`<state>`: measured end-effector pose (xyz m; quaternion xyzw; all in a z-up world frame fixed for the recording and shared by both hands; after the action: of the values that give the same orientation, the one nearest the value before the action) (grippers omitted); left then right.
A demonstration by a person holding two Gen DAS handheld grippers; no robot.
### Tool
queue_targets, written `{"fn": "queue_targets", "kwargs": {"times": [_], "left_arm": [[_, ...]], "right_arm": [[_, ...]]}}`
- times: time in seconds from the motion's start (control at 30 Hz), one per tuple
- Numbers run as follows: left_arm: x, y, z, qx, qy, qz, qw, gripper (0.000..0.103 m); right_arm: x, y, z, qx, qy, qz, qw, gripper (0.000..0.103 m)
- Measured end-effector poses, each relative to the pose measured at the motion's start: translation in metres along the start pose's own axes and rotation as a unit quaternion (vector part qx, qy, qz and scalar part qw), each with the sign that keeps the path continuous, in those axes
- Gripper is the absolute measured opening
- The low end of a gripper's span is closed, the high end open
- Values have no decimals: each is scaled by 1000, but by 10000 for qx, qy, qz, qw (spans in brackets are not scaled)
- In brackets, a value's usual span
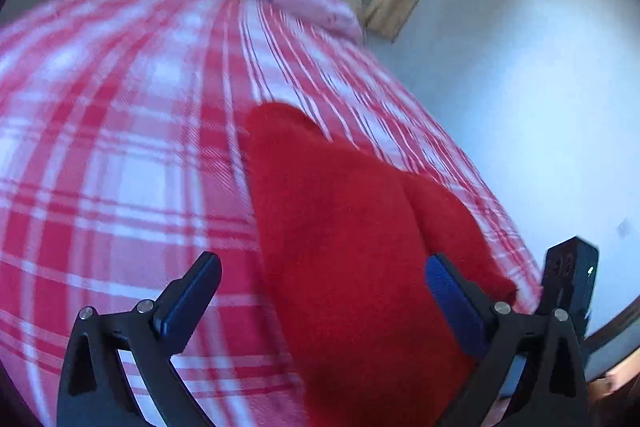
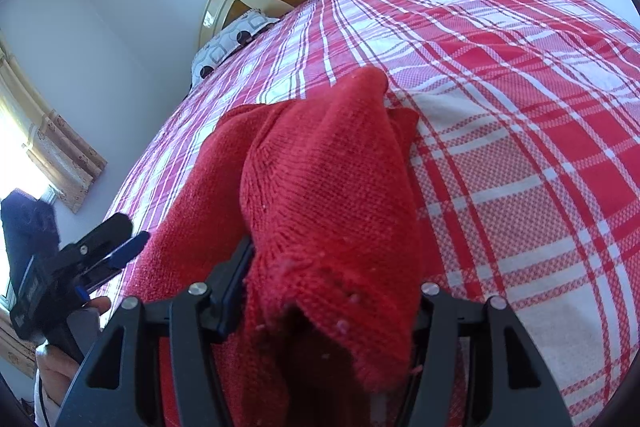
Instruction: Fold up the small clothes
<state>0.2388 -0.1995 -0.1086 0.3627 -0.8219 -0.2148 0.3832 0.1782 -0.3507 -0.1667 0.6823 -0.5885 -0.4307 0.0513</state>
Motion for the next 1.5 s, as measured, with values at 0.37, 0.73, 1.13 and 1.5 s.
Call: {"fn": "queue_targets", "kwargs": {"times": [0.37,0.73,1.13,1.5], "left_arm": [[-5,-42,4,-717,1062,394,9910,54],[3,14,0,174,286,47,9994,25],[-93,144,-78,1295,-51,-1117,9852,25],[-238,116,-22,474,911,-1926,9759,62]], "right_arm": [[-3,0,0,-22,25,-17,10000,56],[-58,24,-4,398,862,371,9948,42],[-200,-5,-25,724,1502,-865,9822,41],[-202,-141,27,-688,1077,-849,9882,54]]}}
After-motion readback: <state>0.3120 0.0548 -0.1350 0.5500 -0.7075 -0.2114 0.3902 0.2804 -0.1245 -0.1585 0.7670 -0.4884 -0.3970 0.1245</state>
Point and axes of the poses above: each gripper's, at about its wrist camera, not at the fingertips, and y roughly against the way its jaws point, x to its right, z to its underside, the point moved 7 cm from there along -y, roughly the way its jaws point, and after that the axes turned 2 degrees about -z, right-handed, at the moved point
